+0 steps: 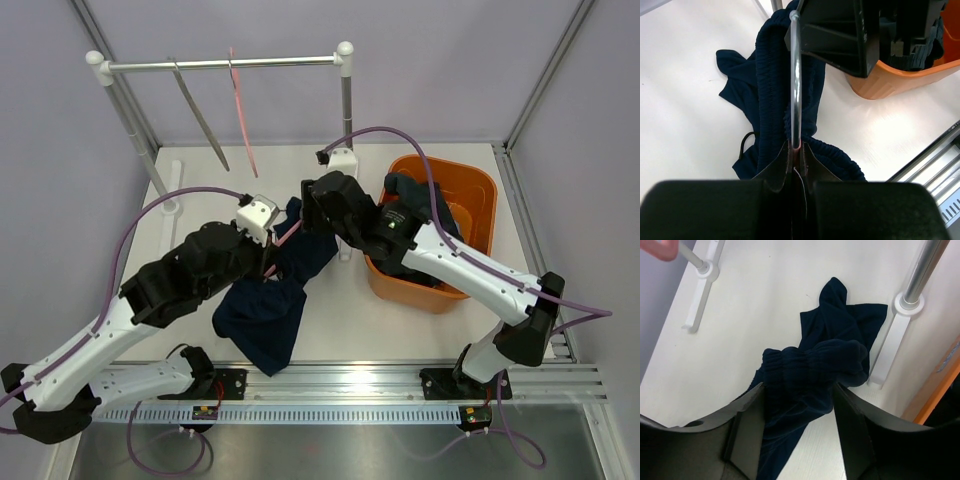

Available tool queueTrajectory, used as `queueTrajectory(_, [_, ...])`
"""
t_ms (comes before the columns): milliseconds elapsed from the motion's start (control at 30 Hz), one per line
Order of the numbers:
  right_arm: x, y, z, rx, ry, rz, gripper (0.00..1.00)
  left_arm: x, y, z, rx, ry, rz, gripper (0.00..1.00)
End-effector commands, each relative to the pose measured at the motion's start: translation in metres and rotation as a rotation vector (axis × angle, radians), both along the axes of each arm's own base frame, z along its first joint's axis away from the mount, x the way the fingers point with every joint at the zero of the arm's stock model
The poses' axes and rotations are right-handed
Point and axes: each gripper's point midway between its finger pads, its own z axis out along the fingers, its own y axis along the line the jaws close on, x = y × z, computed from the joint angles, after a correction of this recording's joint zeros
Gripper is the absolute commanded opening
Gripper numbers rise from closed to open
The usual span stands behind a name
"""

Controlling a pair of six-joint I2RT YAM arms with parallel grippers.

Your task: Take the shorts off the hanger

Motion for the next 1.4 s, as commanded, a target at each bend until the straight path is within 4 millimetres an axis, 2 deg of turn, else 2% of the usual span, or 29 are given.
queueTrajectory(0, [0.013, -0.006, 0.008, -0.022, -0.037, -0.074, 0.56, 0.002, -0.008, 0.030, -0.112, -0.077, -0.014, 0.00])
queueTrajectory(200, [0.021, -0.006, 0.003, -0.026, -0.027, -0.087, 0.33, 0.001, -0.006, 0.029, -0.114, -0.078, -0.010, 0.00])
queueTrajectory(233, [0.022, -0.006, 0.003, -0.024, -0.026, -0.091, 0.25, 0.001, -0.006, 0.030, -0.116, -0.080, -0.010, 0.00])
queueTrajectory(433, [0.029, -0.012, -0.002, -0.035, -0.018, -0.106, 0.03, 0.000, -0.004, 0.030, -0.117, -0.082, -0.007, 0.00])
queueTrajectory(533, [0.035, -0.022, -0.001, -0.042, -0.023, -0.129, 0.00, -0.002, -0.002, 0.030, -0.116, -0.080, -0.009, 0.00])
queueTrajectory(800, [0.068, -0.059, 0.006, -0.057, -0.028, -0.206, 0.00, -0.013, 0.009, 0.028, -0.120, -0.080, -0.027, 0.00])
queueTrajectory(967, [0.076, -0.062, 0.006, -0.058, -0.026, -0.212, 0.00, -0.020, 0.019, 0.032, -0.141, -0.098, -0.025, 0.00])
queueTrajectory(1133, [0.060, -0.052, -0.002, -0.011, 0.010, -0.152, 0.00, -0.012, 0.030, 0.045, -0.206, -0.139, 0.065, 0.00])
queueTrajectory(1167, [0.052, -0.049, 0.003, 0.000, 0.002, -0.142, 0.00, -0.010, 0.033, 0.047, -0.217, -0.150, 0.092, 0.00])
queueTrajectory(1233, [0.040, -0.045, -0.004, -0.014, 0.009, -0.124, 0.00, -0.007, 0.034, 0.055, -0.265, -0.170, 0.117, 0.00])
queueTrajectory(1333, [0.014, -0.031, -0.004, -0.010, 0.012, -0.069, 0.00, -0.002, 0.032, 0.066, -0.306, -0.190, 0.137, 0.00])
queueTrajectory(1367, [0.000, -0.022, 0.000, 0.000, 0.006, -0.030, 0.00, -0.001, 0.031, 0.068, -0.313, -0.195, 0.138, 0.00])
